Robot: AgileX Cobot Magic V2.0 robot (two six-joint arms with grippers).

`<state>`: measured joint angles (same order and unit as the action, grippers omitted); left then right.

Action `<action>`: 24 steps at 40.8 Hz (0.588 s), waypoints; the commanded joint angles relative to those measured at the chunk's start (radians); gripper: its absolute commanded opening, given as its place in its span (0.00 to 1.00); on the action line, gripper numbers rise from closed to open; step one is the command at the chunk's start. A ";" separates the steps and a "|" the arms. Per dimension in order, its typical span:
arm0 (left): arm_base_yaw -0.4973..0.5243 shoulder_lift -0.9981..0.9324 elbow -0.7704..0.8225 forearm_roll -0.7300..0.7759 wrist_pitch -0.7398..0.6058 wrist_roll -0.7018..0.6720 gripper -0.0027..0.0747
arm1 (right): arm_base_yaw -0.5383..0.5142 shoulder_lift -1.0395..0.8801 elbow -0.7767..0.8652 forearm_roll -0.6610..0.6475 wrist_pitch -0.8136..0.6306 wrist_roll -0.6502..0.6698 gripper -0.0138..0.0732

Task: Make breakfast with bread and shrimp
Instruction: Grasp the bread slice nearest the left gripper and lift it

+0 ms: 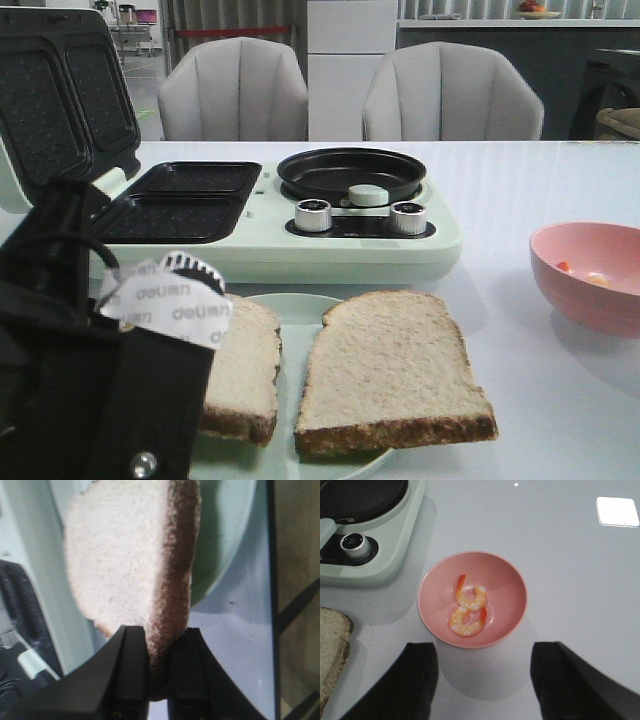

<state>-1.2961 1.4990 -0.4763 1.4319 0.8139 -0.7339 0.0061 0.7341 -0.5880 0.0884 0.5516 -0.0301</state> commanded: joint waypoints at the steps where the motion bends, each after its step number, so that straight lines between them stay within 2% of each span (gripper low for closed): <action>1: -0.036 -0.089 -0.022 0.017 0.134 -0.018 0.16 | -0.005 0.000 -0.032 -0.009 -0.075 -0.008 0.75; 7: -0.048 -0.212 -0.022 0.053 0.205 -0.018 0.16 | -0.005 0.000 -0.032 -0.009 -0.075 -0.008 0.75; 14: -0.029 -0.354 -0.022 0.196 0.238 -0.018 0.16 | -0.005 0.000 -0.032 -0.009 -0.075 -0.008 0.75; 20: 0.076 -0.402 -0.029 0.323 0.170 -0.018 0.16 | -0.005 0.000 -0.032 -0.009 -0.075 -0.008 0.75; 24: 0.199 -0.397 -0.055 0.381 0.086 -0.018 0.16 | -0.005 0.000 -0.032 -0.009 -0.075 -0.008 0.75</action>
<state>-1.1759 1.1177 -0.4830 1.7008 0.9167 -0.7361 0.0061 0.7341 -0.5880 0.0884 0.5516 -0.0301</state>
